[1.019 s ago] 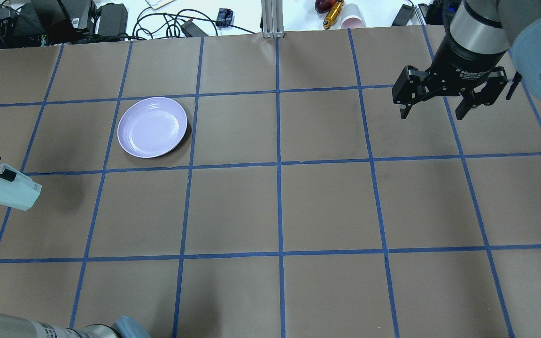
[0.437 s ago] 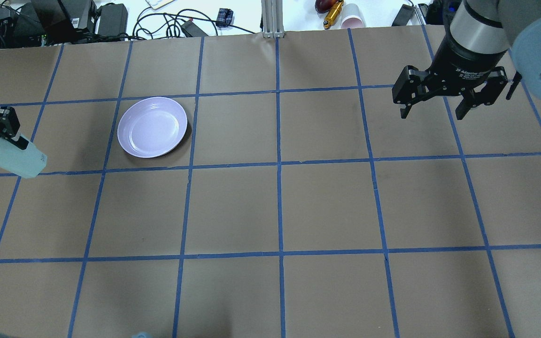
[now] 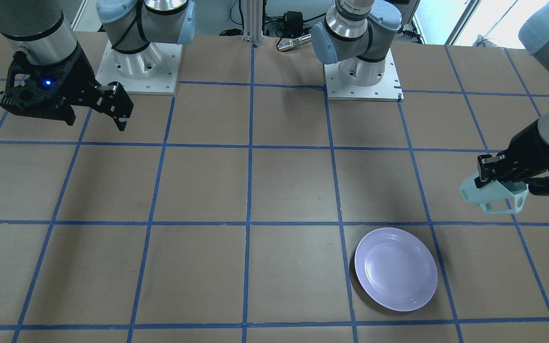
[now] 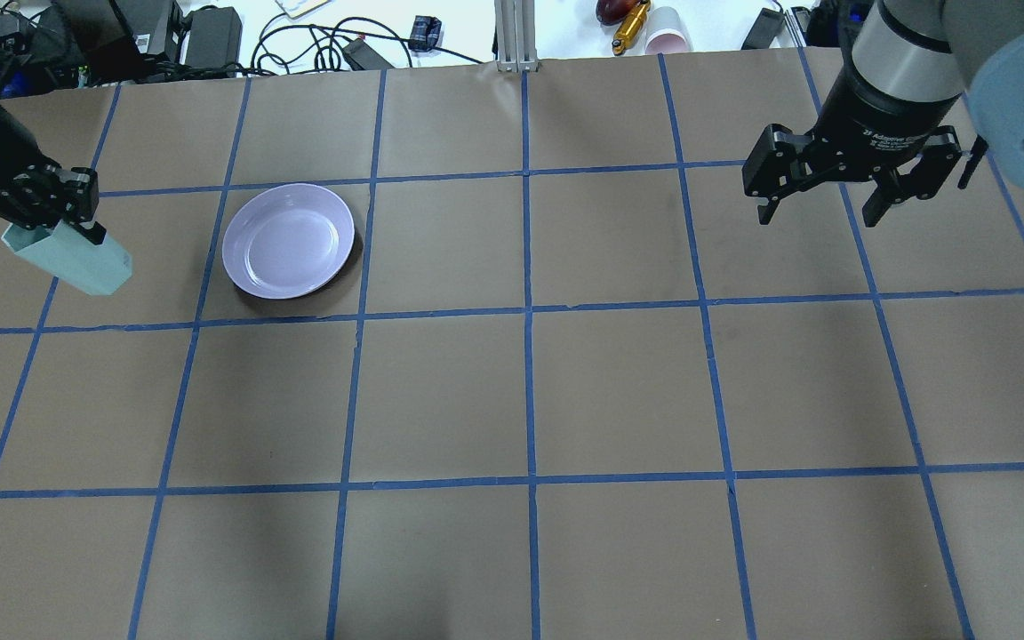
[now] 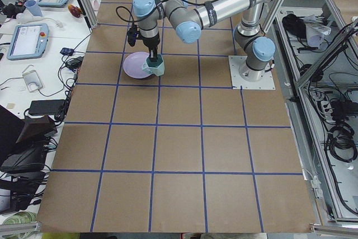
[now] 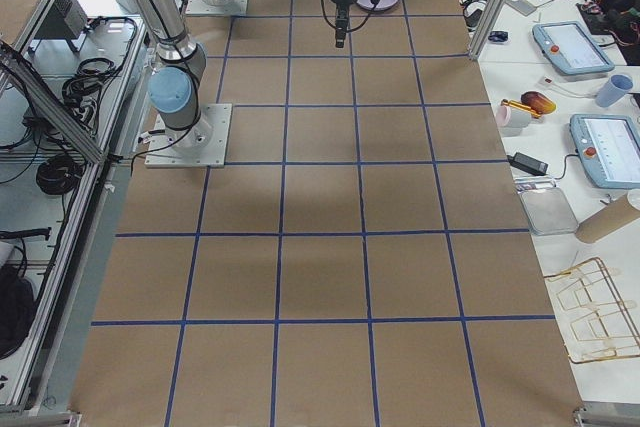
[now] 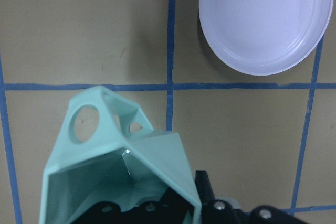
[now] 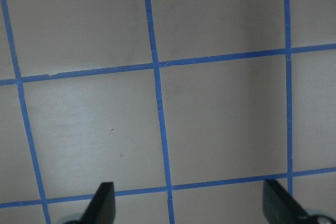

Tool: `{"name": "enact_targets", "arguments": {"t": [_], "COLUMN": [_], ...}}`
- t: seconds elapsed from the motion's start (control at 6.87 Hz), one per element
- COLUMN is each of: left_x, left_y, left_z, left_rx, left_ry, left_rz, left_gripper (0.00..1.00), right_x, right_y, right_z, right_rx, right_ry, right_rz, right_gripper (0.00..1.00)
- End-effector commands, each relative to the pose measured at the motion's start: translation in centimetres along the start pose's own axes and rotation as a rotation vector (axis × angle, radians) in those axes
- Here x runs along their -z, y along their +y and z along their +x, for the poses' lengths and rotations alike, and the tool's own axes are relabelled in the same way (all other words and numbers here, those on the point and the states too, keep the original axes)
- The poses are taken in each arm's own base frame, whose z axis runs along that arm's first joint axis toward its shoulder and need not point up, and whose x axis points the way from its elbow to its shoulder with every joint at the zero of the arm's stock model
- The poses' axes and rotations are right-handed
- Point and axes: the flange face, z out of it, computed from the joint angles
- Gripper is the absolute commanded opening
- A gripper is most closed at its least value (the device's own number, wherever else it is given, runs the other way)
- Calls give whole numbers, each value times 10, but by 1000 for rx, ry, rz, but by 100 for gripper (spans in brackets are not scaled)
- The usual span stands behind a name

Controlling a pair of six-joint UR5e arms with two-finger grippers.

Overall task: Flip cup and place on plate
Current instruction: 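Carry the upright mug with the left gripper over the white plate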

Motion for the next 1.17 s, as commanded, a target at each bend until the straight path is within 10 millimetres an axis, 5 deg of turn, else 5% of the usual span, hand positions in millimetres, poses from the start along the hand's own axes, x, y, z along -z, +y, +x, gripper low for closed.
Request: {"name": "enact_targets", "arguments": {"t": [0.0, 0.58, 1.02], "left_x": [-9, -45, -109], "left_y": [-20, -40, -49], "left_z": [72, 143, 145], "left_rx": [-76, -349, -422], "left_ry": [-55, -112, -127], "left_rz": [44, 36, 98], "left_gripper": [0, 0, 0], "right_x": [0, 0, 0], "right_y": [0, 0, 0], "right_z": [0, 0, 0], "right_rx": [0, 0, 0], "right_ry": [0, -1, 0], "right_rz": [0, 0, 0], "right_gripper": [100, 100, 100]}}
